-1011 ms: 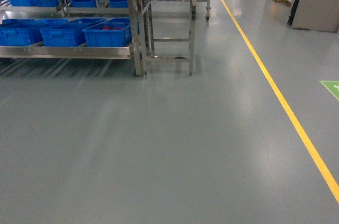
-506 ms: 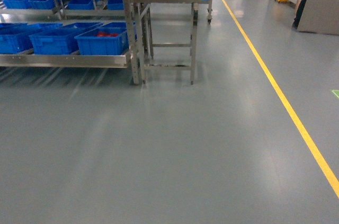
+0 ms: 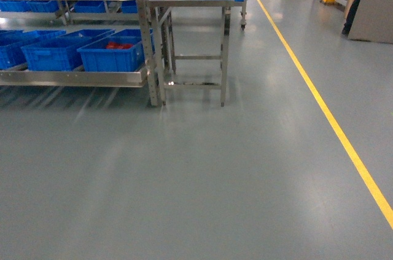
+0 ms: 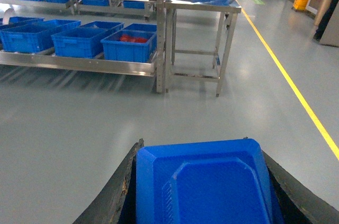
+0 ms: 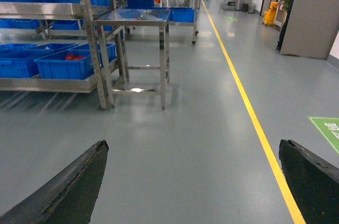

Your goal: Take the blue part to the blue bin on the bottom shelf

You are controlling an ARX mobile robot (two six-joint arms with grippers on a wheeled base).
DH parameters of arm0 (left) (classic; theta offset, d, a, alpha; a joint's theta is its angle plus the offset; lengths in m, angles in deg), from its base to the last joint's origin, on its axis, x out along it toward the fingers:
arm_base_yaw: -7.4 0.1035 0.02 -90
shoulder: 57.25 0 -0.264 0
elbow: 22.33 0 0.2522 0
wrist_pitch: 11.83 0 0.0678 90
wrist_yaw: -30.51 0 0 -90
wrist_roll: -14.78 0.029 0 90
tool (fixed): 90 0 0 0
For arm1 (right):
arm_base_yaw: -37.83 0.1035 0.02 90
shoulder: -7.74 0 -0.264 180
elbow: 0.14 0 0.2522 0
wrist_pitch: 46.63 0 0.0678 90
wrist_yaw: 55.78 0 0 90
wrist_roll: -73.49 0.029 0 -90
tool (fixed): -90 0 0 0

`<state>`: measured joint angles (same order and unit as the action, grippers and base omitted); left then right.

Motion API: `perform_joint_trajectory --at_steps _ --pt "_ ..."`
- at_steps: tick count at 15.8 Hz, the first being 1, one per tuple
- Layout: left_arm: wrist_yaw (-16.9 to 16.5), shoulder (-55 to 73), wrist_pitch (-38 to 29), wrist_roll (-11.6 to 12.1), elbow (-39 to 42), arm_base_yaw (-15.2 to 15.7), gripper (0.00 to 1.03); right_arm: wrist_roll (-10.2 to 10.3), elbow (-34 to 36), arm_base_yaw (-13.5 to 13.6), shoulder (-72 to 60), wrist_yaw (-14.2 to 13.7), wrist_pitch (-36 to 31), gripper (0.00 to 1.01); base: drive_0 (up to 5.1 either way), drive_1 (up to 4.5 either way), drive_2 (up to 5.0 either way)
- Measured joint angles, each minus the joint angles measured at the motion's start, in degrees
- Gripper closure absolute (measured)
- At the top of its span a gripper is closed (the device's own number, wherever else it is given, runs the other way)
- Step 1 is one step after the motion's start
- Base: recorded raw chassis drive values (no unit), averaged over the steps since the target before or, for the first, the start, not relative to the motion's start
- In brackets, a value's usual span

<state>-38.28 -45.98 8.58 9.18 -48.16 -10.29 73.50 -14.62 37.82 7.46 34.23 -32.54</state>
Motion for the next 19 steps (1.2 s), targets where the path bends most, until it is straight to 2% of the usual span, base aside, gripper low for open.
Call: perform_joint_trajectory --at_steps 19 --pt "-0.02 -0.02 -0.17 0.0 0.0 0.0 0.59 0.0 0.0 0.0 0.0 -0.02 0.0 0.03 0.0 4.3 -4.3"
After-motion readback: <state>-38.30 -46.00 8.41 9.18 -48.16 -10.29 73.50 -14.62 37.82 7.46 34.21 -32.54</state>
